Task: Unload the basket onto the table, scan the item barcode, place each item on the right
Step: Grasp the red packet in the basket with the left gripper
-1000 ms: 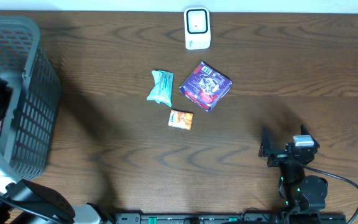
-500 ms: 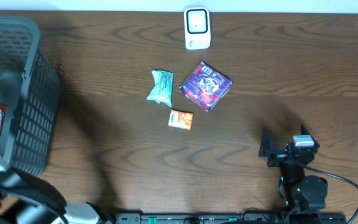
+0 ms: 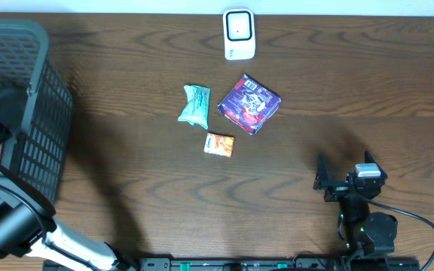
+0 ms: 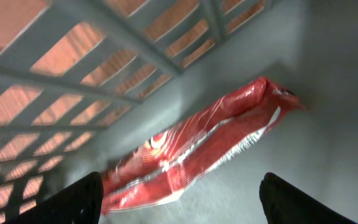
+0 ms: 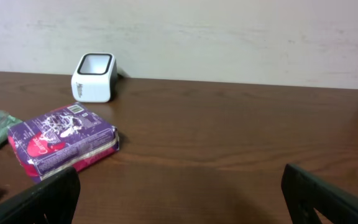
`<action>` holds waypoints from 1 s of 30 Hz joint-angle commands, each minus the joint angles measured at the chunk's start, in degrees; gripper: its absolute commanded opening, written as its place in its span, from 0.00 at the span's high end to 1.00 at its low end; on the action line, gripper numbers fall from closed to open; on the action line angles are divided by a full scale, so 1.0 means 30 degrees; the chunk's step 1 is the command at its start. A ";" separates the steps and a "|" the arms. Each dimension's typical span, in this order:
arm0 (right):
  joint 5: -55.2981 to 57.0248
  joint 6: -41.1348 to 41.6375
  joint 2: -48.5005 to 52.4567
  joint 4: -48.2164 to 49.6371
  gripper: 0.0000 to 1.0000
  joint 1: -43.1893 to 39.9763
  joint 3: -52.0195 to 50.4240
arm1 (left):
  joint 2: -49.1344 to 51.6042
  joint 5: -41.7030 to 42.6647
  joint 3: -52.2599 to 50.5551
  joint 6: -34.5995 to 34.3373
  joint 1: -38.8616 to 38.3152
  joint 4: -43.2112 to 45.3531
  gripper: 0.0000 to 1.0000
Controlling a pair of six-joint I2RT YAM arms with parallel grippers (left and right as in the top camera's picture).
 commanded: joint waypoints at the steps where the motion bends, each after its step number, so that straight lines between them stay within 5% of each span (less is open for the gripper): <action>1: -0.0102 -0.0204 -0.0044 -0.0080 0.01 -0.0131 -0.0029 | 0.0729 -0.0036 -0.0073 0.2346 0.0066 0.0525 0.18; 3: -0.0102 -0.0204 -0.0044 -0.0080 0.01 -0.0131 -0.0029 | 0.1158 -0.0015 -0.0073 0.2382 0.0066 0.0583 0.12; 15: -0.0102 -0.0204 -0.0044 -0.0080 0.01 -0.0131 -0.0029 | 0.4277 0.2645 -0.0073 0.2718 0.0102 0.0576 0.13; 17: -0.0102 -0.0204 -0.0044 -0.0080 0.01 -0.0131 -0.0029 | 0.4546 0.2943 -0.0073 0.2718 0.0102 0.0415 0.28; 21: -0.0102 -0.0204 -0.0044 -0.0080 0.01 -0.0131 -0.0029 | 0.4597 0.2987 -0.0073 0.2710 0.0102 0.0153 0.90; 30: -0.0102 -0.0204 -0.0044 -0.0080 0.01 -0.0131 -0.0029 | 0.1974 0.3206 -0.0044 0.0852 -0.0080 -0.0554 0.93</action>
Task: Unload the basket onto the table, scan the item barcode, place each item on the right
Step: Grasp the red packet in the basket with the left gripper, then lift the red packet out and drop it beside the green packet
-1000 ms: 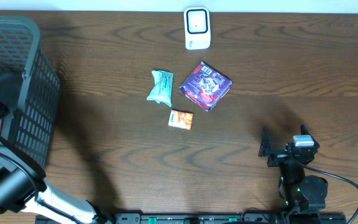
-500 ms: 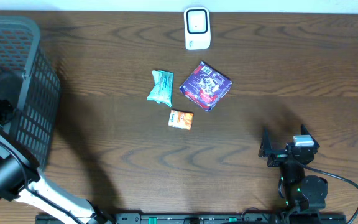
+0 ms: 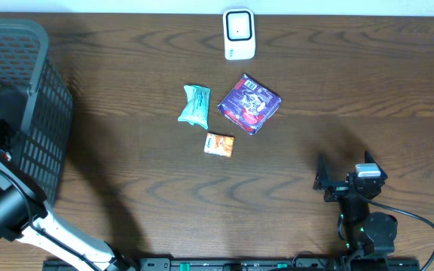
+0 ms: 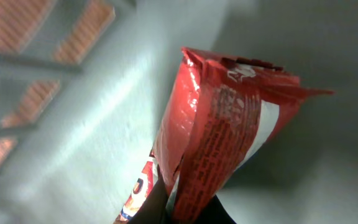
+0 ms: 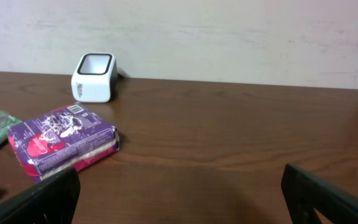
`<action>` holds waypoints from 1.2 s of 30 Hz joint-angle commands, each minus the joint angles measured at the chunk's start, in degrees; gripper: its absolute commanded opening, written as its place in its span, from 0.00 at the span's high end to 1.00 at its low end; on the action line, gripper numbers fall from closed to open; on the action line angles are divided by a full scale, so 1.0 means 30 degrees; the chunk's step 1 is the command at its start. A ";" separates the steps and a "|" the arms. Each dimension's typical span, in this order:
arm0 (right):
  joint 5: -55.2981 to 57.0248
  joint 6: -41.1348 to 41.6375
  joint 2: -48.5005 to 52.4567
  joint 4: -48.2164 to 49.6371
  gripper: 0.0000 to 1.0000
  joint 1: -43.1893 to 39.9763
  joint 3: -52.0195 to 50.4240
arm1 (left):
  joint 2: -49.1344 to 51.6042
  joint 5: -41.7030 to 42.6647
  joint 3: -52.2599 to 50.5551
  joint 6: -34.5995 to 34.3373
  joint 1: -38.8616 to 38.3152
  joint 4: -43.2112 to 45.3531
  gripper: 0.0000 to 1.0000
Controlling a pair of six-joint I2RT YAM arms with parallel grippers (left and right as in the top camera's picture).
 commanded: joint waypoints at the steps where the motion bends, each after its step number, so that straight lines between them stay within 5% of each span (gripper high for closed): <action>1: -0.0102 -0.0204 -0.0044 -0.0080 0.01 -0.0131 -0.0029 | -0.1494 0.1297 -0.0721 -0.1596 -0.0131 -0.0452 0.93; 5: -0.0102 -0.0204 -0.0044 -0.0080 0.01 -0.0131 -0.0029 | -0.4772 0.4699 -0.0503 -0.2295 -0.0146 0.0240 0.93; 15: -0.0102 -0.0204 -0.0044 -0.0080 0.01 -0.0131 -0.0029 | -1.3559 1.1672 -0.0503 -0.9180 -0.0160 0.1523 0.93; 19: -0.0102 -0.0204 -0.0044 -0.0080 0.01 -0.0131 -0.0029 | -1.6407 1.4630 -0.0503 -1.0171 -0.0510 0.1523 0.93; 29: -0.0102 -0.0204 -0.0044 -0.0080 0.01 -0.0131 -0.0029 | -2.0910 1.5059 -0.0503 -1.0367 -0.7497 0.1129 0.93; 36: -0.0102 -0.0204 -0.0044 -0.0080 0.01 -0.0131 -0.0029 | -2.0465 1.4200 -0.0576 -0.8677 -1.1322 -0.3111 0.93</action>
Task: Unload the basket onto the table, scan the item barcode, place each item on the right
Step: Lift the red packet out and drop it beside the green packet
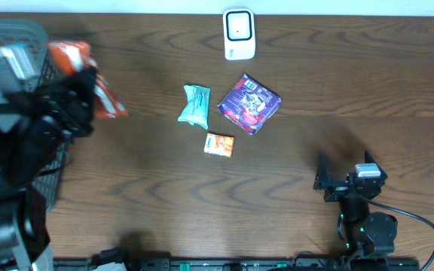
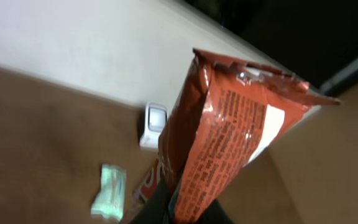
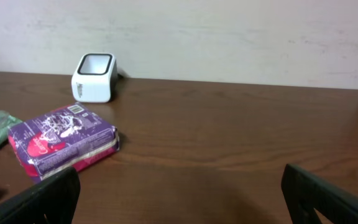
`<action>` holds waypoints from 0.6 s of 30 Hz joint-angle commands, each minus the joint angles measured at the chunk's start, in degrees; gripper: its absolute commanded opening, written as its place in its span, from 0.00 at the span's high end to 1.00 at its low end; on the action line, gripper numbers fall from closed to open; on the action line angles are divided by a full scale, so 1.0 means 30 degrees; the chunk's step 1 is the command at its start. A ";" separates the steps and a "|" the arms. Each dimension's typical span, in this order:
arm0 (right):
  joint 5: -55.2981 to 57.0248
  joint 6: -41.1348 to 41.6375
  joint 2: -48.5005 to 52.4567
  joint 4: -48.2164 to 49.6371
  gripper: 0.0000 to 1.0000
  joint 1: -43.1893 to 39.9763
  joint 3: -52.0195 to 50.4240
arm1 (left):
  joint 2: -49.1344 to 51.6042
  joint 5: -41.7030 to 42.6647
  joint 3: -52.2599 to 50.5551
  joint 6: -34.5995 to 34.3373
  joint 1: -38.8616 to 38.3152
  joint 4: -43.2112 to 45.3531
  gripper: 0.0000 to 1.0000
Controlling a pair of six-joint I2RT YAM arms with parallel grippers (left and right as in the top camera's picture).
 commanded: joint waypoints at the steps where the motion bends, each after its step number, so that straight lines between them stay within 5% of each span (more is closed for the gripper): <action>1: -0.0102 -0.0204 -0.0044 -0.0073 0.01 -0.0131 -0.0029 | 0.0772 -0.0605 0.0044 0.1180 -0.1078 -0.1005 0.92; 18: -0.0102 -0.0204 -0.0036 -0.0073 0.01 -0.0131 -0.0029 | 0.8867 -0.0874 0.0015 0.1668 -0.5238 -0.2710 0.93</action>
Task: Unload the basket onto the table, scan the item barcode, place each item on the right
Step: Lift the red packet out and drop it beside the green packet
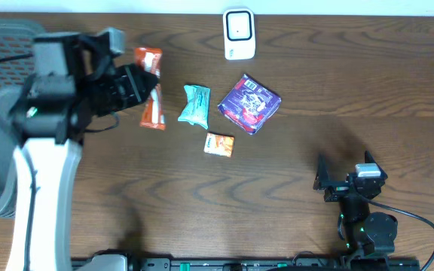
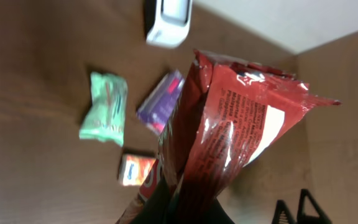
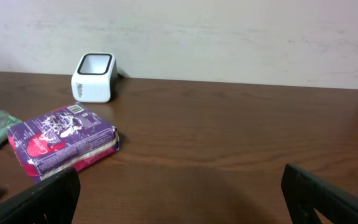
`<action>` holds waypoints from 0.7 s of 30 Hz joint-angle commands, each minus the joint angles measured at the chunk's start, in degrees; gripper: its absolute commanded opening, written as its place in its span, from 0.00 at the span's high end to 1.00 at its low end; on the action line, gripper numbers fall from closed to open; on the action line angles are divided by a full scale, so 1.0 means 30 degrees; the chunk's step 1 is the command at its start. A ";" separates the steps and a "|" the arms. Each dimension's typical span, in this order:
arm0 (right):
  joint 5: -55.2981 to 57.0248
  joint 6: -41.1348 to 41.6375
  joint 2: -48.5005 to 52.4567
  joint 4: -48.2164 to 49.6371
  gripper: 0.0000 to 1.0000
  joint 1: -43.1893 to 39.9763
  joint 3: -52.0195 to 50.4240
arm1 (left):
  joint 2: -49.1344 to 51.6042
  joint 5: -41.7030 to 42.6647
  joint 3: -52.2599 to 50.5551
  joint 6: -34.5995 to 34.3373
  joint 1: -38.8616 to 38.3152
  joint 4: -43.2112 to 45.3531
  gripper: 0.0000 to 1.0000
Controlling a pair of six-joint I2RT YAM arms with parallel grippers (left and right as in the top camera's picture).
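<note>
A red snack bag [image 1: 151, 96] hangs over the table with my left gripper [image 1: 140, 81] shut on its lower end. In the left wrist view the bag [image 2: 225, 118] fills the middle, the gripper [image 2: 182, 208] pinching it at the bottom edge. The white barcode scanner [image 1: 239, 34] stands at the back edge of the table, to the right of the bag, and shows as well in the wrist views [image 2: 168, 15] [image 3: 94, 76]. My right gripper [image 1: 320, 175] rests open at the front right, nothing between its fingers [image 3: 39, 196].
A green packet [image 1: 195, 104], a purple box [image 1: 249, 103] and a small orange packet [image 1: 219, 144] lie in the middle of the table. The dark mesh basket stands at the left edge, partly behind my left arm.
My left gripper has carried the red bag to the right, from beside the basket's rim to just left of the green packet. The right arm has not moved.
My left gripper was open inside the basket over the red bag. Then it was shut on the bag, still in the basket. Then it held the bag up beside the basket's rim, and now over the table near the green packet.
</note>
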 commanded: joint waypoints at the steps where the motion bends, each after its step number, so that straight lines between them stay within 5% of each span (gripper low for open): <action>1: -0.0102 -0.0204 -0.0029 -0.0073 0.01 -0.0131 -0.0029 | 0.1996 -0.0095 0.0022 0.0459 -0.1093 -0.0372 0.93; 9: -0.0102 -0.0204 -0.0029 -0.0073 0.01 -0.0131 -0.0029 | 0.6054 -0.0102 0.0022 0.0430 -0.3439 0.1020 0.92; 12: -0.0102 -0.0204 -0.0029 -0.0073 0.01 -0.0131 -0.0029 | 0.7016 -0.0095 0.0022 0.0226 -0.3912 0.1763 0.74; 16: -0.0102 -0.0211 -0.0029 -0.0073 0.01 -0.0131 -0.0029 | 0.7337 -0.0095 0.0029 0.0240 -0.4029 0.2521 0.29; 21: -0.0102 -0.0204 -0.0029 -0.0073 0.01 -0.0131 -0.0029 | 0.6411 0.0117 0.0393 0.0255 -0.3446 0.1960 0.18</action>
